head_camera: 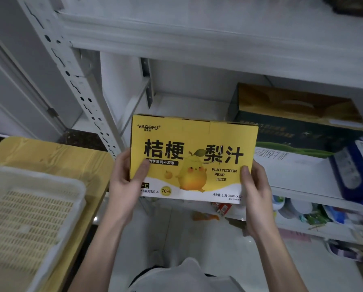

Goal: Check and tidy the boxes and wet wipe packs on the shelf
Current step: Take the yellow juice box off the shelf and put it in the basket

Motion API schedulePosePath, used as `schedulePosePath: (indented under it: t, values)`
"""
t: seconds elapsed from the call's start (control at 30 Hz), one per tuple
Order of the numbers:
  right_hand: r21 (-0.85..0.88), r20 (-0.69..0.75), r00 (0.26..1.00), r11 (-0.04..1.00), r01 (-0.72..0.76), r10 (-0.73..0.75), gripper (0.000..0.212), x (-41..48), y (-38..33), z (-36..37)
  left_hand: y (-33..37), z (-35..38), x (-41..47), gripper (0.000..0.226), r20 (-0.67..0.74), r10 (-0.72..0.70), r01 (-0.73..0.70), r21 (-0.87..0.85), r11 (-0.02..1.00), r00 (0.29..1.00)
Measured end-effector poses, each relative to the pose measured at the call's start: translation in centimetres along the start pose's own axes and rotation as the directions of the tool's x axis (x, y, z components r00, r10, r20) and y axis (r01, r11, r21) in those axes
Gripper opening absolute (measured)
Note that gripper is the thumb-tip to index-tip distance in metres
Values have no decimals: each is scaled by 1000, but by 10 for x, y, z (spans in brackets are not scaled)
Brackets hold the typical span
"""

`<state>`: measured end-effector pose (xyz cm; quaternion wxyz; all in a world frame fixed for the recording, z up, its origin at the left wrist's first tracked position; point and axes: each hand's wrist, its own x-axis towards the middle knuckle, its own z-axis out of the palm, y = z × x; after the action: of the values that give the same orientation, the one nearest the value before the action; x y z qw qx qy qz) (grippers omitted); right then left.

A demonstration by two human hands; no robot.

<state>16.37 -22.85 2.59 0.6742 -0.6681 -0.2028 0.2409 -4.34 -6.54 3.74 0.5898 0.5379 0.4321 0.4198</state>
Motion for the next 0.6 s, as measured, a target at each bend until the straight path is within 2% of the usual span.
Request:
schedulePosePath:
  t: [0.47,0.6]
  values:
    - [7,-11,998,998,-56,56,24,-7,-1,7,3,-7,-15,36,-5,-45,45,10,999,999]
    - [1,71,996,999,-52,52,22,-4,-4,16,4,-22,-33,40,-94,-46,48,18,999,995]
